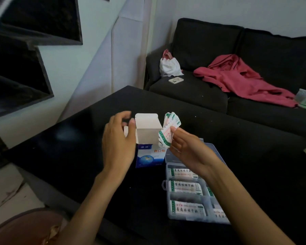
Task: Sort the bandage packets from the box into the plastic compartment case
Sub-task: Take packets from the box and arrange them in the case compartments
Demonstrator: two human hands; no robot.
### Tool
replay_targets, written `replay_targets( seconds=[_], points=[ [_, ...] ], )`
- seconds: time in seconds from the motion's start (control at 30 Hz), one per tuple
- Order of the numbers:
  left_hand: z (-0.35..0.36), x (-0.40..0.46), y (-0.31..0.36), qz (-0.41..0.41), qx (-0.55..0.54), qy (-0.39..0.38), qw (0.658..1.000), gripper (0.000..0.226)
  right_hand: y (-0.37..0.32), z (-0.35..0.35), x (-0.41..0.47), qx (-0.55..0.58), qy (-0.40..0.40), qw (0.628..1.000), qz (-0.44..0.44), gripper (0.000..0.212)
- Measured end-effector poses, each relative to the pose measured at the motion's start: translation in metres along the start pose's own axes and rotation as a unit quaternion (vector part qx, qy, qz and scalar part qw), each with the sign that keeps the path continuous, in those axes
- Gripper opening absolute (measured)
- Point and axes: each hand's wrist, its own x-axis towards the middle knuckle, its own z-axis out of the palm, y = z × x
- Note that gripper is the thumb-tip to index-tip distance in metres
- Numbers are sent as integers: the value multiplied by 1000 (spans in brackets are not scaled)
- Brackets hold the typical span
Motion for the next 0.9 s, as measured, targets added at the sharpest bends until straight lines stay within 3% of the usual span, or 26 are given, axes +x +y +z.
replay_targets(
  seconds=[0.1, 0.2, 0.3, 0.4, 0.57, 0.8, 0.9],
  points=[
    [10, -19, 21, -63, -130, -152, 978, 25, 1, -12, -17, 7, 2, 1000, -9, 14],
    [24, -38, 46, -139, -213, -357, 899, 28, -3, -30, -36, -64, 25, 997, -34, 16],
    [36, -52, 67, -150, -237, -444, 851, 36, -7, -49, -56, -157, 85, 982, -58, 19],
    [47, -66, 77, -157, -239, -476, 832, 35, -4, -68, -68, -234, 135, 957, -105, 18],
    [67, -79, 78, -151, -219, -480, 836, 26, 14, -86, -72, -300, 194, 918, -171, 13],
    [83, -92, 80, -142, -259, -415, 861, 22, 17, -103, -74, -169, 231, 945, -158, 15],
    [88, -94, 80, -150, -263, -409, 861, 20, 15, -109, -73, -114, 205, 966, -109, 14]
  ],
)
